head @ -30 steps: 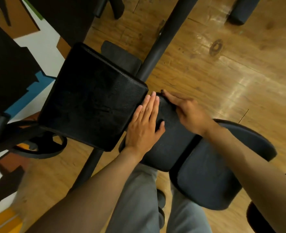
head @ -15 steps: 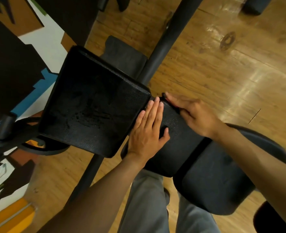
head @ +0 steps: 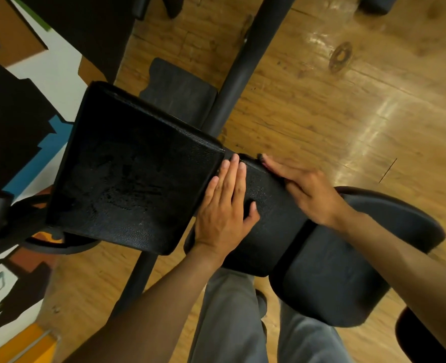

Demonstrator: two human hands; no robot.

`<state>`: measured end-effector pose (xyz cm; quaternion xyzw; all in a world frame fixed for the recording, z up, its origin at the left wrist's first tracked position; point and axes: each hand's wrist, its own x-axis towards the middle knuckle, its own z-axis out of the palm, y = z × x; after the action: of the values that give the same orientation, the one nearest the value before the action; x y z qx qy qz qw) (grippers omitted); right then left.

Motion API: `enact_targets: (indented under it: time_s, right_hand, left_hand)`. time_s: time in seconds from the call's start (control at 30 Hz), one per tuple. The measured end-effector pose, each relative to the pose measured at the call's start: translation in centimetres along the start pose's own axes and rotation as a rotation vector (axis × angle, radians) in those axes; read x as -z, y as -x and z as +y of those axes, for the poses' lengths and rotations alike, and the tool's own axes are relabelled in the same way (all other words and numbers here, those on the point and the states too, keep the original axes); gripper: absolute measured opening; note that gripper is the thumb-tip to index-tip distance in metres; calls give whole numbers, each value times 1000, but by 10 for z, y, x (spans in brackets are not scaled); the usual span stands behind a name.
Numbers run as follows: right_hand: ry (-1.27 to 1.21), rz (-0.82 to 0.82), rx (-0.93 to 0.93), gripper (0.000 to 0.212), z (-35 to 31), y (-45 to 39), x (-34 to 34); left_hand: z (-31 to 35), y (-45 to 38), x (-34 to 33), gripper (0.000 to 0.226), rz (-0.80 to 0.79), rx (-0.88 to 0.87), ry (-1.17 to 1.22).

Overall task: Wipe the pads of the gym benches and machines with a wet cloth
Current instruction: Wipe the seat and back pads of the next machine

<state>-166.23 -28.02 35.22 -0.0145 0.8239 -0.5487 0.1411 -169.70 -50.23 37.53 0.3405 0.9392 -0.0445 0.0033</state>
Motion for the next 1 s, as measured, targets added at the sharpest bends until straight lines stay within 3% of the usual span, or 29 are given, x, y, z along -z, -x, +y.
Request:
enact_targets:
  time_s: [0.13, 0.3, 0.4, 0.53, 0.63, 0.83, 1.0]
  right_hand:
    - [-12, 7, -131, 75, 20, 28, 6]
    - [-40, -28, 10, 71, -20, -37, -2]
    - [-47, 9, 25, 69, -17, -22, -6]
    - [-8, 88, -115, 62, 24, 47, 2]
    - [8, 109, -186, 63, 26, 48, 2]
    - [-46, 82, -10, 64, -28, -35, -15]
    - [8, 117, -156, 65, 20, 38, -7]
  left_hand:
    - [0, 1, 1, 77, -5, -11, -12]
    - [1, 0, 2, 76, 11, 0, -13]
    - [2, 1, 2, 76, 20, -5, 7]
    - [1, 1, 2, 76, 13, 3, 2]
    - [2, 0, 2, 75, 5, 2, -7]
    - [4, -1, 4, 75, 29, 20, 6]
    - [3, -1, 6, 76, 17, 28, 12]
